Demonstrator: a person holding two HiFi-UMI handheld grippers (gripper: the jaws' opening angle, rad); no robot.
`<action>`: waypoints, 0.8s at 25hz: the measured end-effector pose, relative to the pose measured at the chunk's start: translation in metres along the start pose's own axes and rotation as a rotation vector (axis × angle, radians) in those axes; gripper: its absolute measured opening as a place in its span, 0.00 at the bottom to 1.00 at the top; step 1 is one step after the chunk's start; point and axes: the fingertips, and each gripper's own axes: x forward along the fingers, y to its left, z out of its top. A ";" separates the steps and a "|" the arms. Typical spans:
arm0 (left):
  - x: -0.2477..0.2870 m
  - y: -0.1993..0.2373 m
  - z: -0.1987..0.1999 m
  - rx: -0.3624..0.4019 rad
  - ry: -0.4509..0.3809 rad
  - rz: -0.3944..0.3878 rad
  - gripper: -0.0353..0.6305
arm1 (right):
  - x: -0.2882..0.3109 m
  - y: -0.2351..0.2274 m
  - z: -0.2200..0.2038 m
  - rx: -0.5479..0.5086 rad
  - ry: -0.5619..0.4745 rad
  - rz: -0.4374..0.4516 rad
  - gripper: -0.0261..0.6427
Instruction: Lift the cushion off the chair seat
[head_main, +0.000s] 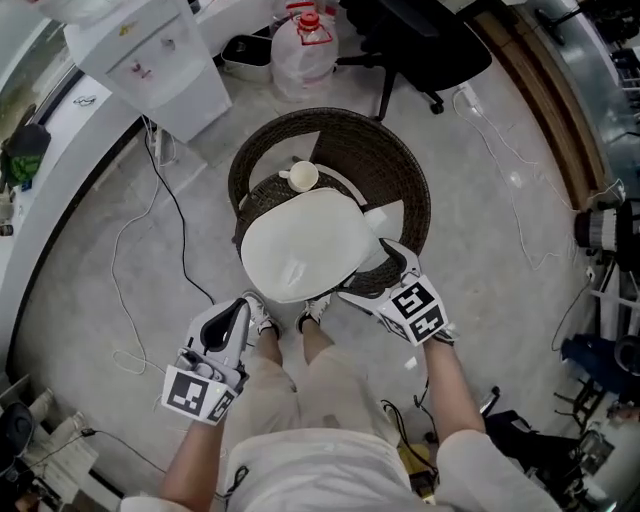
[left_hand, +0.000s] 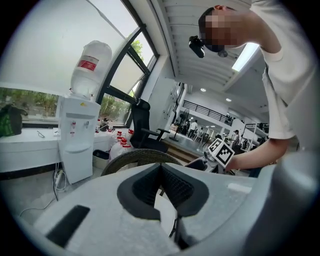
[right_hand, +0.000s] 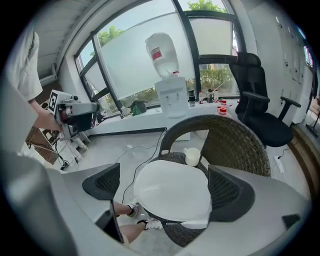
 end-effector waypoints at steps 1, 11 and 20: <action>0.003 0.004 -0.006 -0.006 0.004 0.005 0.08 | 0.013 -0.005 -0.005 -0.003 0.014 0.006 0.84; 0.026 0.026 -0.071 -0.053 0.070 0.018 0.08 | 0.121 -0.064 -0.057 -0.063 0.094 -0.029 0.84; 0.043 0.030 -0.111 -0.107 0.106 0.033 0.08 | 0.198 -0.096 -0.081 -0.101 0.137 -0.019 0.84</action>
